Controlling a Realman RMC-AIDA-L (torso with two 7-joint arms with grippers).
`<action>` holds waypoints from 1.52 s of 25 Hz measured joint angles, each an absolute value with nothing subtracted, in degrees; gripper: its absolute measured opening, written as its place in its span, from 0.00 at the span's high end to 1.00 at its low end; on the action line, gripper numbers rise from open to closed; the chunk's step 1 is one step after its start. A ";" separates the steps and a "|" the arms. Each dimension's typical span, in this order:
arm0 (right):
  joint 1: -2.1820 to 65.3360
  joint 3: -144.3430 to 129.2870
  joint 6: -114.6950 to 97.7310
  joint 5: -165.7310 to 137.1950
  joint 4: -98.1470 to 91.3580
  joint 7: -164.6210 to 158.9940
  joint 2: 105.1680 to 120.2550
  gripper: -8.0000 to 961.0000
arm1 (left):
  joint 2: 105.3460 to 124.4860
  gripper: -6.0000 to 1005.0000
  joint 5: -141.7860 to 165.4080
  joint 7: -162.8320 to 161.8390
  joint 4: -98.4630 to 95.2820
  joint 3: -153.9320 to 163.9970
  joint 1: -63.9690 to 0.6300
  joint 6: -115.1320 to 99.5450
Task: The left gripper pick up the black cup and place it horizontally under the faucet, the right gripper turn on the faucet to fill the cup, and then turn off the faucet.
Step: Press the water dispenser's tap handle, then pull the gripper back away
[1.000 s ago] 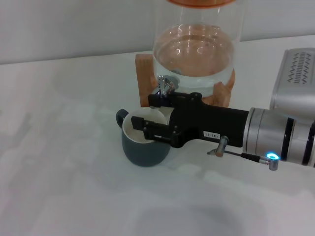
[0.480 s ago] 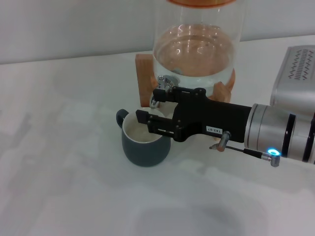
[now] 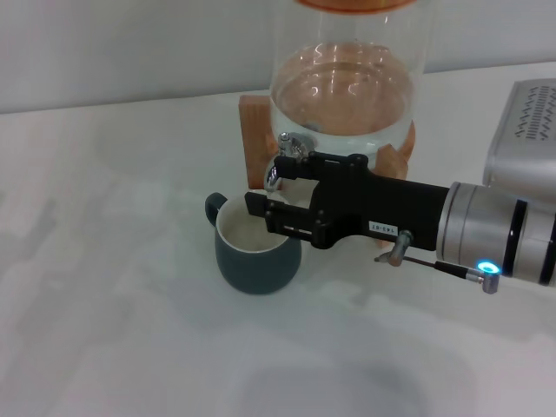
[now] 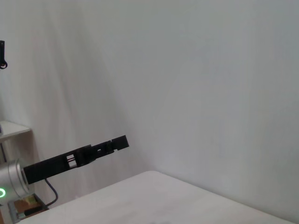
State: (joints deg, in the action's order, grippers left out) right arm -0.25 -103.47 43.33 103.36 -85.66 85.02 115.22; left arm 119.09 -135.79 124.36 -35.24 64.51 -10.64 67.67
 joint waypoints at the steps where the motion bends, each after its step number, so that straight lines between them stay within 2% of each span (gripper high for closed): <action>1: -0.34 -103.28 43.42 103.36 -85.68 85.02 115.21 0.33 | 119.09 0.12 -135.79 124.37 -35.24 64.51 -10.64 67.67; 38: -1.46 -97.11 50.45 105.47 -82.98 85.11 115.20 0.33 | 119.09 0.12 -135.78 124.36 -35.24 64.51 -11.00 67.19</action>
